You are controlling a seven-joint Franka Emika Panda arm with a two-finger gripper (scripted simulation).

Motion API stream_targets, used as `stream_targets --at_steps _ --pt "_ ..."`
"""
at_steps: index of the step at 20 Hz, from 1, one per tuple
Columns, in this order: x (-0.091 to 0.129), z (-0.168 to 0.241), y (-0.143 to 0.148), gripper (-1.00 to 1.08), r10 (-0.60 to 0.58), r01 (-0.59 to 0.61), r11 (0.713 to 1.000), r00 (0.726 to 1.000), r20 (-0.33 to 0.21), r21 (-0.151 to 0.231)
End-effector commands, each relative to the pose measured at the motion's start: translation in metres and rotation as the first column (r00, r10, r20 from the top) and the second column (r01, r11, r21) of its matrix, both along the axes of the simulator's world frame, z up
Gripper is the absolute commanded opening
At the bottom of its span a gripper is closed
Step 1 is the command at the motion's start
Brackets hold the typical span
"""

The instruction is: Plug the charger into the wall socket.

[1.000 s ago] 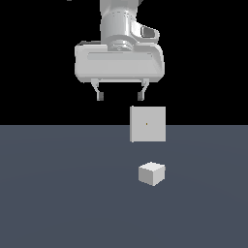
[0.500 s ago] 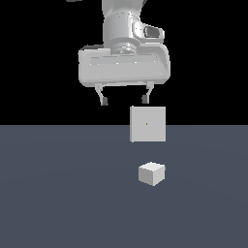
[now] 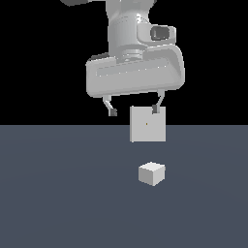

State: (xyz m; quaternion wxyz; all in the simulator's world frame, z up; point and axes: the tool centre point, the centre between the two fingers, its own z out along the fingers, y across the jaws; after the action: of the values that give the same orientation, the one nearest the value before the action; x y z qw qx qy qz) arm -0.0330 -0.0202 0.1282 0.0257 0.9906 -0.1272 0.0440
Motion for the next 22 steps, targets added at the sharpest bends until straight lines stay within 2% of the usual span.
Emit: stream_targets --at_steps 1,9,22 --pt "-0.005 -0.007 -0.005 1.0 -0.06 0.061 0.998 0.998 0.022 -0.004" --pt "-0.02 -0.029 -0.017 1.0 -0.234 0.235 0.972 0.969 0.085 -0.012" --pt "-0.038 -0.058 -0.029 1.0 -0.434 0.442 0.897 0.886 0.163 -0.009"
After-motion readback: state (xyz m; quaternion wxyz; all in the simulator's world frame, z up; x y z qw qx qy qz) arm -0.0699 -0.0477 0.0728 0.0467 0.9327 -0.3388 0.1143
